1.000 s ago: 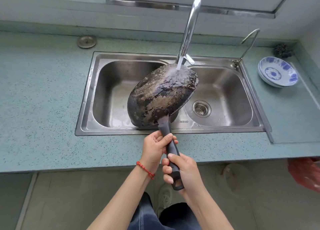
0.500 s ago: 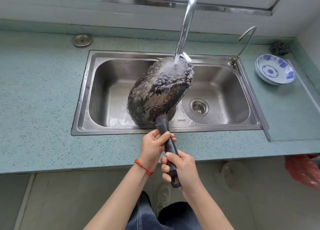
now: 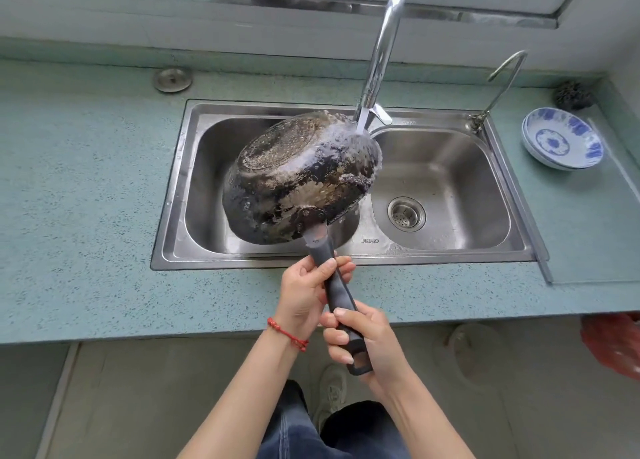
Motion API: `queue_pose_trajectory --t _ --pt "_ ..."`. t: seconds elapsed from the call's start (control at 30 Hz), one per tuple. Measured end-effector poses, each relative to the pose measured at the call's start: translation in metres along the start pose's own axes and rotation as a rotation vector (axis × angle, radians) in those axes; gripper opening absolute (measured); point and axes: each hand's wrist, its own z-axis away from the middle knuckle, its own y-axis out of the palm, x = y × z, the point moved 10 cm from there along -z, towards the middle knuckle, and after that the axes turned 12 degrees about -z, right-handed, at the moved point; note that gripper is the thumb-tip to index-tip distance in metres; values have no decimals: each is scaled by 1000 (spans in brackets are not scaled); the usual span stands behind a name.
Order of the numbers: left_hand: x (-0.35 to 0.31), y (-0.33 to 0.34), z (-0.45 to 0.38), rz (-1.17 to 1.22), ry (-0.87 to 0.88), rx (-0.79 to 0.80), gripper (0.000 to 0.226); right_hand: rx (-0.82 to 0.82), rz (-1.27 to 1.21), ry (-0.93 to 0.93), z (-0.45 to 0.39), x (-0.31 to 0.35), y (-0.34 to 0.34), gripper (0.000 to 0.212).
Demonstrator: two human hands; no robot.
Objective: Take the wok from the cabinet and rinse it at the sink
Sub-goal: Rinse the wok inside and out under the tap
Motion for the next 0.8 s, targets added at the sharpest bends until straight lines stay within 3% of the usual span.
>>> queue_pose_trajectory --t 0.13,0.23,0.33,0.8 --pt "-9 -8 -4 -137 55 -58 12 30 31 37 -4 -1 6 18" --pt "-12 -12 -4 -212 79 -89 10 1 203 44 -8 4 6 5" --pt "-13 -10 -3 -275 94 -104 8 -69 319 39 -9 11 4 14" --pt "2 7 -7 -271 73 -7 5 -200 566 -151 6 32 -7 21"
